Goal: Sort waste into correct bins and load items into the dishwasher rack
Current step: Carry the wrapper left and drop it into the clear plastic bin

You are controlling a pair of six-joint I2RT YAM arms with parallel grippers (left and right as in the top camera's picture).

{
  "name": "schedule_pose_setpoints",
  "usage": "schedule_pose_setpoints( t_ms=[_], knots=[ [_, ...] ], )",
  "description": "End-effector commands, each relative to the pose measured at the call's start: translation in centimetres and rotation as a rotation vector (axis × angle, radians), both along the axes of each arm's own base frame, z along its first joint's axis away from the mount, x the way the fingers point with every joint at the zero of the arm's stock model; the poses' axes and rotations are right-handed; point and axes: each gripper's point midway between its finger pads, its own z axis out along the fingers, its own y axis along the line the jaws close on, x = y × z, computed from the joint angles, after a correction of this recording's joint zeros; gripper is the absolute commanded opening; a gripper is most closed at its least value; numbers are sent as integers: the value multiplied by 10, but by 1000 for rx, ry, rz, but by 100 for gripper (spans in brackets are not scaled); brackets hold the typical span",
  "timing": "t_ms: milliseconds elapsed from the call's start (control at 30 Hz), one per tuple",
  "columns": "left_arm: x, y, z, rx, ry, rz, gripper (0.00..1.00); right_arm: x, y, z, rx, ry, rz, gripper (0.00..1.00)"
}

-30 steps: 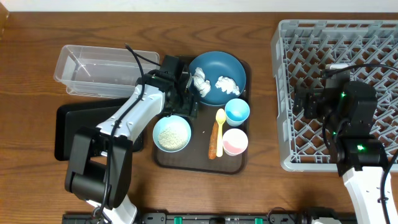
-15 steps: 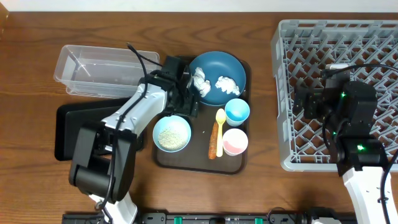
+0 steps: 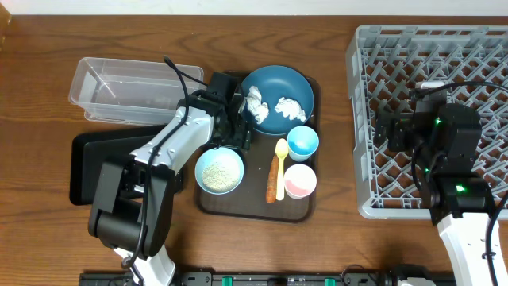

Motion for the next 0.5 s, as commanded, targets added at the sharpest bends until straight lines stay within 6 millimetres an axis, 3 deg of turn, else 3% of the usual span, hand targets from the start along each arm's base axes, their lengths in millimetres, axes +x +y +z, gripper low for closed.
schedule_pose_setpoints(
  t_ms=[0,467],
  knots=[
    [-6,4,-8,24,23,-9,77,2,6,10,0,-22,24,99],
    [-8,4,-8,26,30,-8,26,2,4,9,-7,-18,14,99]
  ],
)
